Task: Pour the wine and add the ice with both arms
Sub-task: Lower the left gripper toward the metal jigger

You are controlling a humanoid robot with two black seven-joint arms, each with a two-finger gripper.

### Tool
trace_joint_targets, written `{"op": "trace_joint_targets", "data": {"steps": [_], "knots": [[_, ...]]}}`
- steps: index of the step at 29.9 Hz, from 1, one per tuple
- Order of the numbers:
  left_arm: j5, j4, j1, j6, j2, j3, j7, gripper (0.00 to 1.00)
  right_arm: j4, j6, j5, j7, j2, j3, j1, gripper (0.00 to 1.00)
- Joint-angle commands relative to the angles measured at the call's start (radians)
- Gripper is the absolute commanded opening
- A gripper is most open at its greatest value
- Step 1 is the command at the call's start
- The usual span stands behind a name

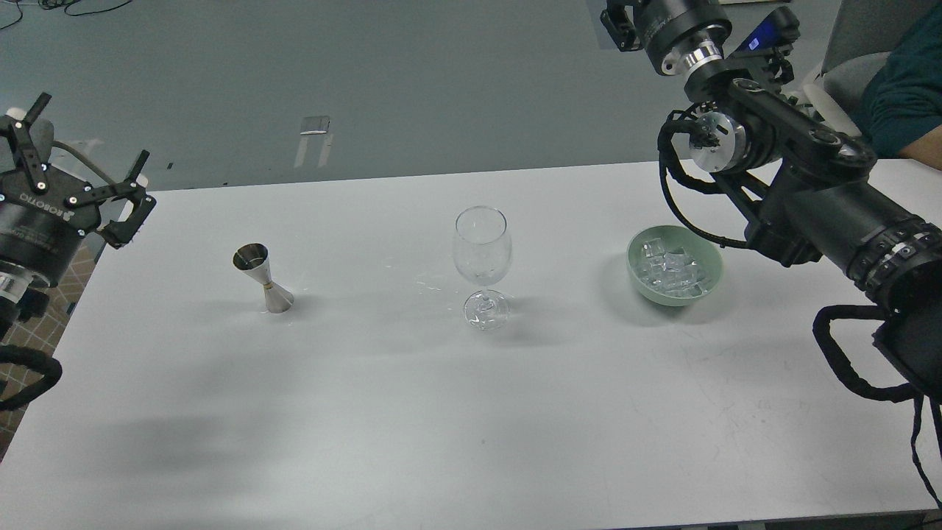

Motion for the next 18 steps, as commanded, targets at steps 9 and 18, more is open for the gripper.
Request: {"op": "trace_joint_targets", "data": {"steps": [9,18], "knots": [[-0.074,-0.074,0.302,-0.092,-0.236,-0.113,0.128,0.98,-0.002,0.000,0.000,0.000,0.008,-0.029,-0.010,1.00],[-0.085,-0.031,0.324,-0.057,-0.385,-0.102,0.226,1.00,-0.002,-0.012,0.000,0.000,0.008,-0.034,-0.013,1.00]]}}
